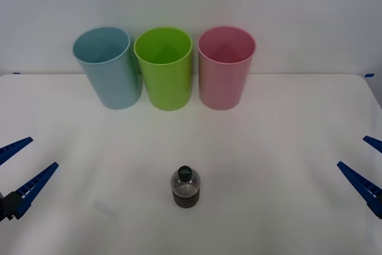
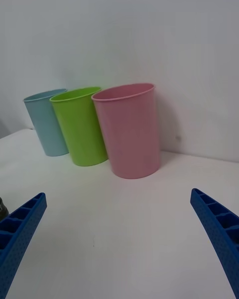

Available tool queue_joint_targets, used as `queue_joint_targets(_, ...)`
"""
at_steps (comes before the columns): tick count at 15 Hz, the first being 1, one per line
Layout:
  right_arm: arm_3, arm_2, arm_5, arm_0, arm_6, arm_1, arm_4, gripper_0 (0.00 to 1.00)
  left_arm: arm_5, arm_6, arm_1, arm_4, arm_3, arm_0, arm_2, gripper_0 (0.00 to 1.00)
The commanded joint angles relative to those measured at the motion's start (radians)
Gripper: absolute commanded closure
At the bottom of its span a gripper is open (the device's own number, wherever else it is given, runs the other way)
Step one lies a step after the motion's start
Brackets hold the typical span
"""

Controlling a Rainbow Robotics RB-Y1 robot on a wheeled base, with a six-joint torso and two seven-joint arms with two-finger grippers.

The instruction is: Grasp the object on the table and drop it into the matching bin: aluminum can to the light blue bin, PET bottle to the pink bin.

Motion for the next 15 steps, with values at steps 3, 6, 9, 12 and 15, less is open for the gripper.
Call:
queue_joint_targets(3, 0.02, 0.004, 0.005, 0.016, 0.0, -0.011, 0.017, 0.0, 0.0, 0.0, 0.0, 0.0, 0.0, 0.0, 0.0, 0.0)
queue_joint_targets(6, 0.023, 0.024, 0.01, 0.016, 0.008, -0.043, 0.014, 0.0, 0.0, 0.0, 0.0, 0.0, 0.0, 0.0, 0.0, 0.0)
queue_joint_targets(9, 0.047, 0.102, 0.018, 0.007, 0.029, -0.076, 0.014, 0.0, 0.0, 0.0, 0.0, 0.0, 0.0, 0.0, 0.0, 0.0)
queue_joint_targets(12, 0.1, 0.195, 0.005, -0.028, 0.066, -0.103, 0.016, 0.0, 0.0, 0.0, 0.0, 0.0, 0.0, 0.0, 0.0, 0.0)
queue_joint_targets(15, 0.119, 0.274, 0.001, -0.062, 0.098, -0.111, 0.037, 0.0, 0.0, 0.0, 0.0, 0.0, 0.0, 0.0, 0.0, 0.0)
